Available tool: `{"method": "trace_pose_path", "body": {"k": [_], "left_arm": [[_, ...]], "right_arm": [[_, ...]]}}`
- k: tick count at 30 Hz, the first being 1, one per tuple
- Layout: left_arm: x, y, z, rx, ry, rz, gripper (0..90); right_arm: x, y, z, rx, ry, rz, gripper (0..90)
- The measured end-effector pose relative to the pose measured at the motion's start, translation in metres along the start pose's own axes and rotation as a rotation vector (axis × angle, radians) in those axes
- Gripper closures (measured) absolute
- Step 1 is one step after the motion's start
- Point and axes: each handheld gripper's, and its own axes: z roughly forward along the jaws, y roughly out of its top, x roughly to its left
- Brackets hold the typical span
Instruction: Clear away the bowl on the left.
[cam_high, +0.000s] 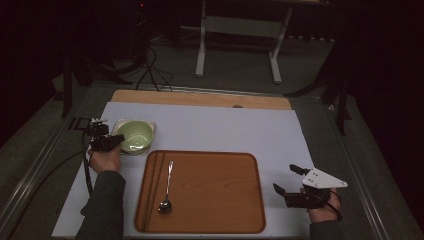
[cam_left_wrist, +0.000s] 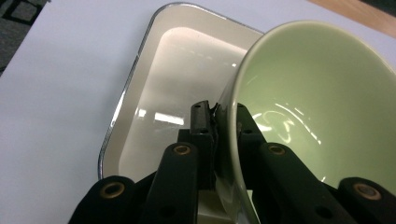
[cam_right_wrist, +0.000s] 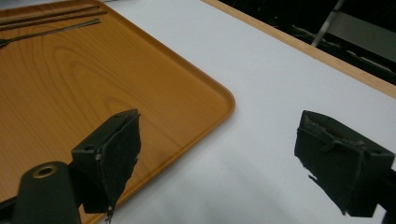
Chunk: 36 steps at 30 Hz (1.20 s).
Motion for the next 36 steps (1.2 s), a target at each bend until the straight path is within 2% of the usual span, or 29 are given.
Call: {"method": "trace_pose_path", "body": {"k": [8,12,18,36], "left_arm": [[0.002,0.000,-0.008,-0.040,0.009,-0.015,82.8],[0.004,0.003,-0.016,-0.058,-0.033,-0.035,82.8],[0.002,0.002,-0.023,-0.055,-0.039,-0.003,82.6],[-0.017,-0.002,-0.049,-0.075,-0.111,0.060,82.5]], "right_arm": [[0.000,0.000,0.000,-0.002,-0.002,0.000,14.1],[0.000,0.000,0.000,-0.002,-0.002,0.000,14.1],[0.000,0.000,0.000,-0.002,-0.003,0.000,14.1],[0.001,0.000,0.000,-0.002,-0.001,0.001,14.1]]}}
